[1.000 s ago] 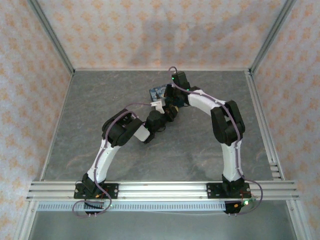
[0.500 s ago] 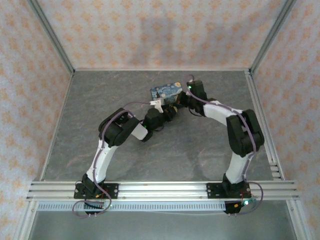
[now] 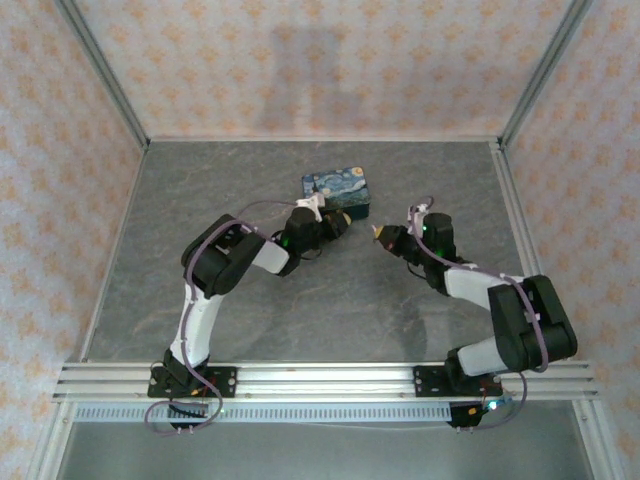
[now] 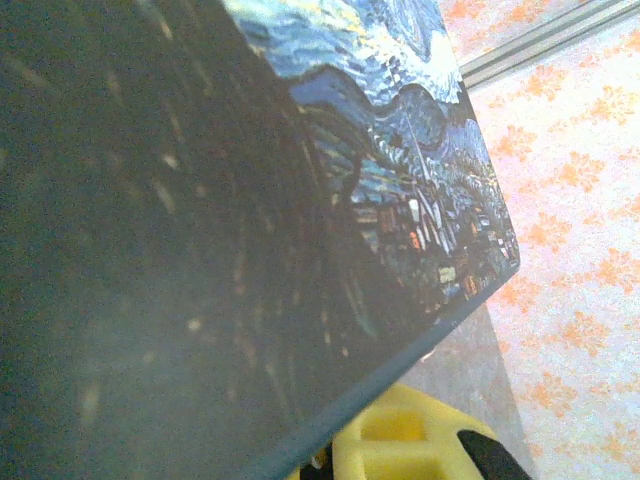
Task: Unlock the padlock with the key
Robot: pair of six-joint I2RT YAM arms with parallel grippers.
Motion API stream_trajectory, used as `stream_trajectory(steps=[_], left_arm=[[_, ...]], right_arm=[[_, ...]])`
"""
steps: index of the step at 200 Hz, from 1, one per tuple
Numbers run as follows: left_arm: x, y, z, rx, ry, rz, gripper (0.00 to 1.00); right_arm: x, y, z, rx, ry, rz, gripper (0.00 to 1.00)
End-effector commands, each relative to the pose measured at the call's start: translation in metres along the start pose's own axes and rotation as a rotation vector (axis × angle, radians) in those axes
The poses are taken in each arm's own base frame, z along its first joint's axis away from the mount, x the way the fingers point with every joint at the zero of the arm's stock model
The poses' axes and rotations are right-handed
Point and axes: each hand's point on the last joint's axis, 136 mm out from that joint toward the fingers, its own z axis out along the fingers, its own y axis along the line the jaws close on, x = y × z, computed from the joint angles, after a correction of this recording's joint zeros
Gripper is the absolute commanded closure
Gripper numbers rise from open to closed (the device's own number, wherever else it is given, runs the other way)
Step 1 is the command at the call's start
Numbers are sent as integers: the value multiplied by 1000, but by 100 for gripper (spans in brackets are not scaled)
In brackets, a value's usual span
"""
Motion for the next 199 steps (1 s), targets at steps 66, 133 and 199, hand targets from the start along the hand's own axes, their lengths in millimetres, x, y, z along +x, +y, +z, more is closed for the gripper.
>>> stream_trajectory(steps=[66,133,199], left_arm=[[-16,-30,-10,108,65,-128,100],[-21,-42,-14,163,84,-183,100],[-26,-54,-20,233,79,-184,100]], right_arm=[[7,24,11,-310,-2,70,100],[21,16,39,-346,39,129,100],[14,14,53,-353,50,160,100]])
